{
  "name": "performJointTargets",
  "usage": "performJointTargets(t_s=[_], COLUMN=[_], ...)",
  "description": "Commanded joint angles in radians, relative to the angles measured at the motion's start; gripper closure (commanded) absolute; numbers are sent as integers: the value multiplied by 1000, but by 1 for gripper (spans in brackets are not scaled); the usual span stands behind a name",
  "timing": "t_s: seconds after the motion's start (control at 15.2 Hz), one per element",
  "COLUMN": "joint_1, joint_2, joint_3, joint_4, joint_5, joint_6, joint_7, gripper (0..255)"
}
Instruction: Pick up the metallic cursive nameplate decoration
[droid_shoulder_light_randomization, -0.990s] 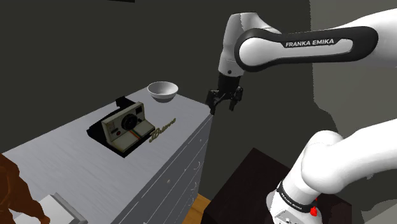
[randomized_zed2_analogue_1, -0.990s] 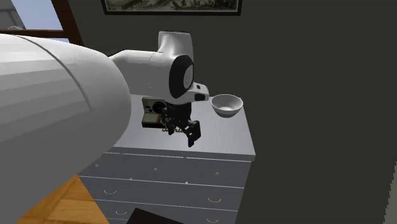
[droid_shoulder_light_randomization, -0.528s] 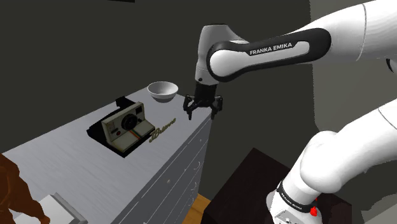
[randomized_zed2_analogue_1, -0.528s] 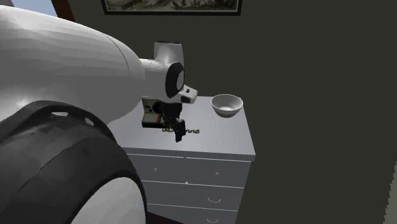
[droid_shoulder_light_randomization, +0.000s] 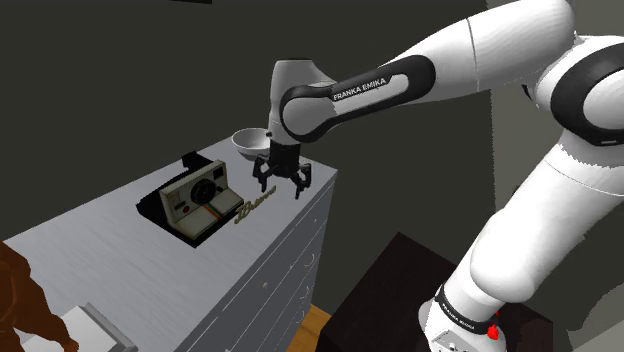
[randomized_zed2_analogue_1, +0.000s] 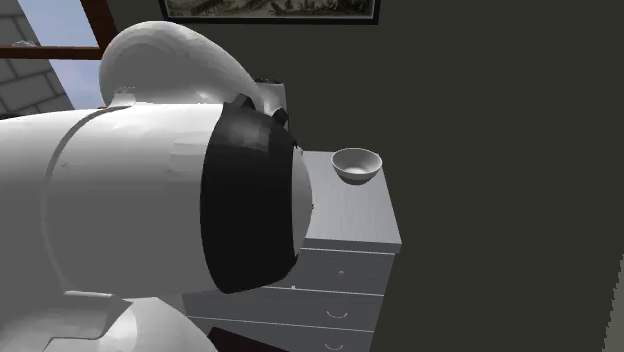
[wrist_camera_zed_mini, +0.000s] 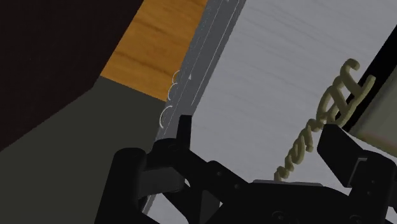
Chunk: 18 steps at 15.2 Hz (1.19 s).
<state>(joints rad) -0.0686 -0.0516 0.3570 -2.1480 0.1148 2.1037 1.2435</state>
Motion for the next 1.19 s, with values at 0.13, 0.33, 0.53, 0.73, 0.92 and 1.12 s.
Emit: performJointTargets(t_s=[0.13,0.33,0.53,0.73,0.92,1.12], joint_1=[4,21,32,34,37,37], joint_2=[171,290,343,362,386,387], joint_3=[5,-12,-25,-28,-31,-31], joint_4=[136,241,280,263,246,246], joint_5=[-51,-85,-97,-103,-111,-111], joint_6=[39,57,73,108,149,150], joint_7=[205,340,391,392,394,393], gripper=[0,0,0,0,0,255])
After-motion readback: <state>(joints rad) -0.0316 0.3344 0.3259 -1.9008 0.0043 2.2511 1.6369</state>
